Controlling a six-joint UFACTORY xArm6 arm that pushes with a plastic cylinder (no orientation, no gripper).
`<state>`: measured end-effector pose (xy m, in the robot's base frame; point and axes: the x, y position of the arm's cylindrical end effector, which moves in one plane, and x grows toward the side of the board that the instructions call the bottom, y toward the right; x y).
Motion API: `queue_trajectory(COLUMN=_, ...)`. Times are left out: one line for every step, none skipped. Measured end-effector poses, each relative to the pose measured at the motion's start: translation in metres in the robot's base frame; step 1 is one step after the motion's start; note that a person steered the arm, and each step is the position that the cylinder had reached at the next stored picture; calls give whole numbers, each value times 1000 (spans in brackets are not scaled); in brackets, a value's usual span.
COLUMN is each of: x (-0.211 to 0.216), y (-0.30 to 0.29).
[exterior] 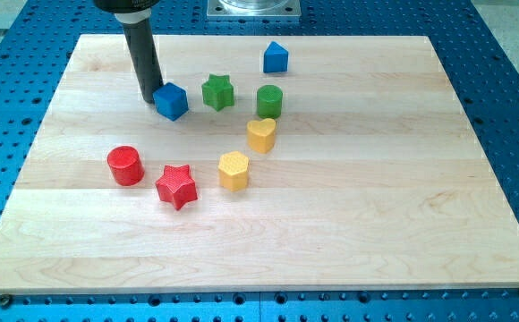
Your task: Put green blocks and trinagle in a diagonal line
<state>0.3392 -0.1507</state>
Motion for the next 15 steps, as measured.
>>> queue_trajectory(x=3, y=0)
queue_trajectory(x=15, y=0)
queue_trajectory(x=20, y=-34)
queue_trajectory(x=49, y=-35)
queue_trajectory(x=75, y=2)
queue_trajectory(x=75, y=46)
queue_trajectory(x=66, y=74)
queue_trajectory(x=39, y=80)
queue_trajectory(x=27, y=87)
queue_trajectory(x=14, y=101)
queue_trajectory(x=7, y=121)
queue_trajectory(x=-20, y=176)
queue_trajectory(x=-42, y=231)
queue_trajectory(x=-77, y=241)
queue_trajectory(x=-75, y=262)
